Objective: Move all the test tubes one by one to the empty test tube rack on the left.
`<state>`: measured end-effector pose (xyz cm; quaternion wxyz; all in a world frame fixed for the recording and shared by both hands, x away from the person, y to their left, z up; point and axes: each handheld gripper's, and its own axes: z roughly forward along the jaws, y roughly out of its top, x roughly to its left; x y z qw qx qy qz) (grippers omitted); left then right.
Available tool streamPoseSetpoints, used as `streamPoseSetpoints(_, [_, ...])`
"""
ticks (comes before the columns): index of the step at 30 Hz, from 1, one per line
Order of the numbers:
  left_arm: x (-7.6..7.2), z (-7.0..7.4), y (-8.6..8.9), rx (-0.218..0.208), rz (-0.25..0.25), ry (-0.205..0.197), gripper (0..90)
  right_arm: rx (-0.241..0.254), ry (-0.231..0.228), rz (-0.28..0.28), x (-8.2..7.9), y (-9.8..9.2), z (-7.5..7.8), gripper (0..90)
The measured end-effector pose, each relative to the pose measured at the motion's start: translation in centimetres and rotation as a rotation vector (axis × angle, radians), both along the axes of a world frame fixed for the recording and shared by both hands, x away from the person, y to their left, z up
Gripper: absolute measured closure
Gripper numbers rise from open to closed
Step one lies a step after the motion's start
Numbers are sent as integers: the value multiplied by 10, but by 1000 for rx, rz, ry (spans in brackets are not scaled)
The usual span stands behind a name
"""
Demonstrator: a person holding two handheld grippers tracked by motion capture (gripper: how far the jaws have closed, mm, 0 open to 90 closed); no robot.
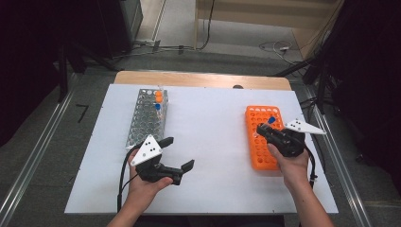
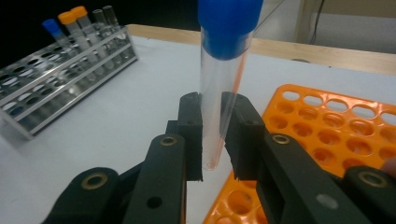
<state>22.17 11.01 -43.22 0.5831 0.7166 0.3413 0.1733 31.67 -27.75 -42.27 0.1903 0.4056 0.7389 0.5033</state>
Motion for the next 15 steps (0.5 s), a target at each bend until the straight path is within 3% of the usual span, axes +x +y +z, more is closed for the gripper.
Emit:
streamPoseSetpoints(2, [0, 1, -2, -3, -10, 0, 16, 10, -1, 19, -8, 2, -1, 750])
streamPoseSetpoints(5, [-1, 2, -5, -3, -19, -8, 20, -28, 5, 53, -13, 9, -3, 749])
streamPoseSetpoints(7, [-2, 3, -7, -7, -24, -14, 30, -24, 6, 70, -17, 12, -4, 749])
streamPoseSetpoints(15, [-2, 5, -13, -20, -60, -18, 79, -55, 19, 193, -34, 45, -13, 749])
